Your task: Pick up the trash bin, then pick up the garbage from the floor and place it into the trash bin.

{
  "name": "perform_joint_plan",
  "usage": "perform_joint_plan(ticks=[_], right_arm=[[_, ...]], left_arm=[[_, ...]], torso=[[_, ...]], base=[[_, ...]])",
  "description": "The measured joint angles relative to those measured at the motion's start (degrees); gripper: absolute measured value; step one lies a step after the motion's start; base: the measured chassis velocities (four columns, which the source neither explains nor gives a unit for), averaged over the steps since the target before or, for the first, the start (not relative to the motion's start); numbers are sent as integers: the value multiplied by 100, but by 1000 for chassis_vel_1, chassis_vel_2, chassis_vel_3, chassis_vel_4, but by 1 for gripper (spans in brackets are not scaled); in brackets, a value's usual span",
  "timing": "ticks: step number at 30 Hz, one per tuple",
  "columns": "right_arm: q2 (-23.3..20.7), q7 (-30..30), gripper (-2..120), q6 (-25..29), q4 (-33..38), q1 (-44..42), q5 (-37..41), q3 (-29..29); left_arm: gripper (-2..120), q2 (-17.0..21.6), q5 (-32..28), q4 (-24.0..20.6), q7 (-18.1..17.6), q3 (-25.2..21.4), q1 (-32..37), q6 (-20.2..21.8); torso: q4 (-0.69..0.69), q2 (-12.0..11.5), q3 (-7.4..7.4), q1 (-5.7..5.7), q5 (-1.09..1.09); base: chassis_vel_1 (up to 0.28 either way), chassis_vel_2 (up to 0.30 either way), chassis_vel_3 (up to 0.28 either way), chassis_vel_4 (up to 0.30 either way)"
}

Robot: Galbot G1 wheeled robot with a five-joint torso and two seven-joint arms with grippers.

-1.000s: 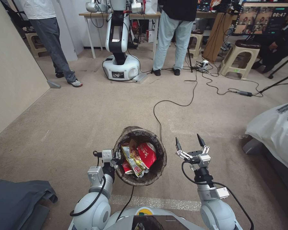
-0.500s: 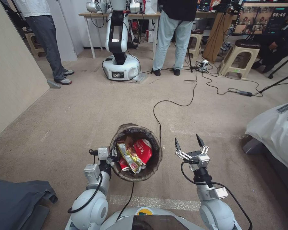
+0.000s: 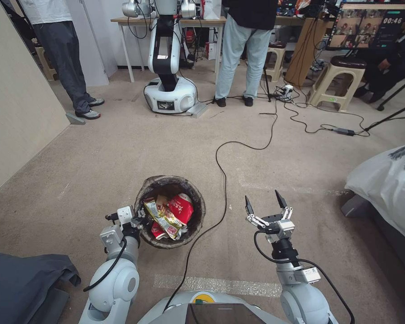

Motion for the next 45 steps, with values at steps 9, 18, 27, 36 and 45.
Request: perform_joint_plan(ticks=[9, 18, 27, 36, 45], right_arm=[[15, -78, 100, 89, -54, -3, -12, -1], [-2, -114, 100, 120, -90, 11, 2, 1], [5, -195, 100, 177, -153, 21, 25, 1], [15, -282, 100, 245, -221, 18, 34, -2], [21, -320, 100, 268, -261, 34, 38, -5]], left_arm=[[3, -52, -458, 432, -397, -207, -38, -89], [3, -38, -844, 696, -585, -251, -67, -15], [3, -26, -1221, 878, -696, -266, -77, 5], [13, -16, -1500, 990, -683, -244, -71, 56], [45, -6, -1542, 976, -593, -217, -77, 87]], torso=[[0, 0, 0, 0, 0], [0, 0, 0, 0, 1], [2, 0, -1, 0, 5], [-1, 0, 1, 0, -7], [-1, 0, 1, 0, -2]], base=[[0, 0, 0, 0], [0, 0, 0, 0], [0, 0, 0, 0], [0, 0, 0, 0], [0, 0, 0, 0]])
